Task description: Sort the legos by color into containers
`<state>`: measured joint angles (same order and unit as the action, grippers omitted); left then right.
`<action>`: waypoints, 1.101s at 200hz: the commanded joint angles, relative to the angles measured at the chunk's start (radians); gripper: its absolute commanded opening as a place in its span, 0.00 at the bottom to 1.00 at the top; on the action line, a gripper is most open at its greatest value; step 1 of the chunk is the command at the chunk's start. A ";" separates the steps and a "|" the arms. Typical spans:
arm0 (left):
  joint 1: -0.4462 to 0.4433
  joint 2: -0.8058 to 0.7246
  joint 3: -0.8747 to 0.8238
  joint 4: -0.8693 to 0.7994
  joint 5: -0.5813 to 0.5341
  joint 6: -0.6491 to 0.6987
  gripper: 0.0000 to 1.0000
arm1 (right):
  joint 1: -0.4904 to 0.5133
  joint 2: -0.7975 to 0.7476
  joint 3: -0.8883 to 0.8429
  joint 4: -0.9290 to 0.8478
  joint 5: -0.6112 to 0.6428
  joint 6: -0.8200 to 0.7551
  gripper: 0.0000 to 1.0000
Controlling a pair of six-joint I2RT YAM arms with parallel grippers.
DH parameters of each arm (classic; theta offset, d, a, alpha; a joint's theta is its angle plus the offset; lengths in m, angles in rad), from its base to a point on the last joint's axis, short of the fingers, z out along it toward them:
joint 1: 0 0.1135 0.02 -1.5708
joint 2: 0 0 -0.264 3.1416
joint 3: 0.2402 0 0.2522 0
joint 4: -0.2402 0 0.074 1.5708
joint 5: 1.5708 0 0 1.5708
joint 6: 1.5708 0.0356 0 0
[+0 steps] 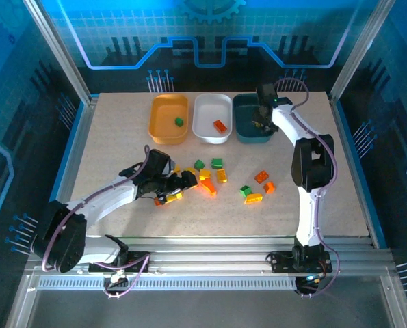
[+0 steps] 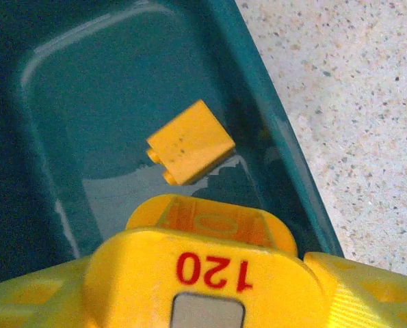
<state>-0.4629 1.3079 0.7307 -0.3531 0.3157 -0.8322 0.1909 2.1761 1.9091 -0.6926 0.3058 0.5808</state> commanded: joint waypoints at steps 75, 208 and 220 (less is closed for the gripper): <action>0.049 -0.109 0.022 -0.254 -0.303 0.030 0.97 | 0.044 -0.343 -0.351 0.095 -0.070 -0.009 0.78; 0.023 0.081 -0.037 -0.210 -0.406 0.055 0.81 | 0.140 -0.616 -0.831 0.180 -0.125 0.040 0.77; 0.018 0.090 -0.039 -0.211 -0.412 0.063 0.79 | 0.140 -0.616 -0.830 0.185 -0.127 0.043 0.77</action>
<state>-0.4309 1.3800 0.6983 -0.5716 -0.0677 -0.8055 0.3264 1.5867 1.0786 -0.5285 0.1970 0.6094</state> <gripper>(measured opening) 0.811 0.770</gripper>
